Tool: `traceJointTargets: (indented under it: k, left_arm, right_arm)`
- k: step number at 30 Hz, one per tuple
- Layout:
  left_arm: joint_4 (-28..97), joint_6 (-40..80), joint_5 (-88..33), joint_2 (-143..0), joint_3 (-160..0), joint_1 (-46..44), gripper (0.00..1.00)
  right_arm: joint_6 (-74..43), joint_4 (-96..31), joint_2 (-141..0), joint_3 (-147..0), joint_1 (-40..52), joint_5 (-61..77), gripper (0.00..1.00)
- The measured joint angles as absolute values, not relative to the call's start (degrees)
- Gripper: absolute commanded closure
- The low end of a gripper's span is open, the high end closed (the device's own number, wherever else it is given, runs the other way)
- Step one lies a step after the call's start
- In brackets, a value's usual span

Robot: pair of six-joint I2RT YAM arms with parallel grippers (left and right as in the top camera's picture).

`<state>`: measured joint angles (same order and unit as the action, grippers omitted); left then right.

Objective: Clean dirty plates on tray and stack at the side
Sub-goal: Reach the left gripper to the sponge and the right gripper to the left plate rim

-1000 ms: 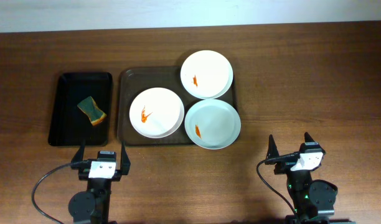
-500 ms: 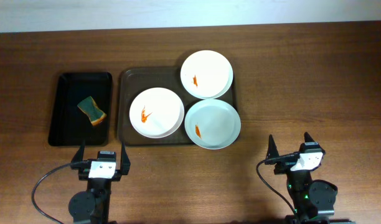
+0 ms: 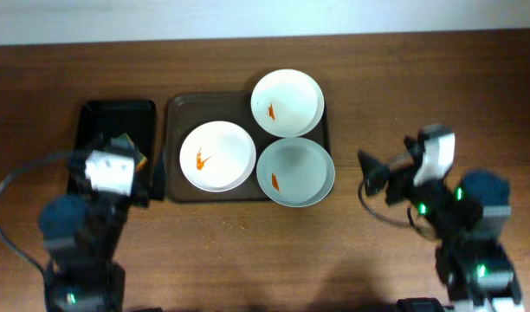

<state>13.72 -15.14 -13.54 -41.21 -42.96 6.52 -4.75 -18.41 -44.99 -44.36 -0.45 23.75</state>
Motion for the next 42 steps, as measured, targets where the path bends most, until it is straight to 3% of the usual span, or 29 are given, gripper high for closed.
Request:
traceJointTargets:
  k: [6,8,14,19,20,22,26,42]
  left_arm:
    - [42.9,-15.0,-16.3,-77.0,-76.3,6.4,0.01]
    - [44.1,-15.0,-21.1,-85.3,-82.9,6.4,0.01]
    - [50.6,-13.9,-30.9,-93.3,-83.5,6.3,0.01]
    - [48.8,4.0,-14.7,-94.2,-83.5,7.2,0.01]
    - [48.7,7.7,-10.9,-94.4,-83.5,7.9,0.01]
    - [48.6,12.6,-4.4,-94.4,-83.5,9.2,0.01]
    - [48.6,14.7,-0.6,-94.4,-83.5,9.2,0.01]
    - [48.4,14.8,0.8,-96.1,-83.5,9.2,0.01]
  right_arm:
    - [-5.1,-46.8,-79.4,-79.0,-0.1,26.9,0.02]
    - [-5.4,-46.5,-87.0,-85.3,0.6,27.4,0.02]
    - [-6.3,-39.6,-94.2,-86.1,3.1,30.9,0.02]
    - [-9.8,-38.3,-97.0,-87.7,15.9,22.3,0.01]
    - [-11.5,-38.2,-98.8,-89.1,18.8,19.9,0.06]
    - [-15.2,-37.7,-103.4,-91.5,23.5,15.9,0.30]
    - [-22.2,-35.9,-111.7,-92.2,30.0,12.0,0.50]
    - [-27.6,-35.2,-126.5,-96.2,33.9,7.9,0.71]
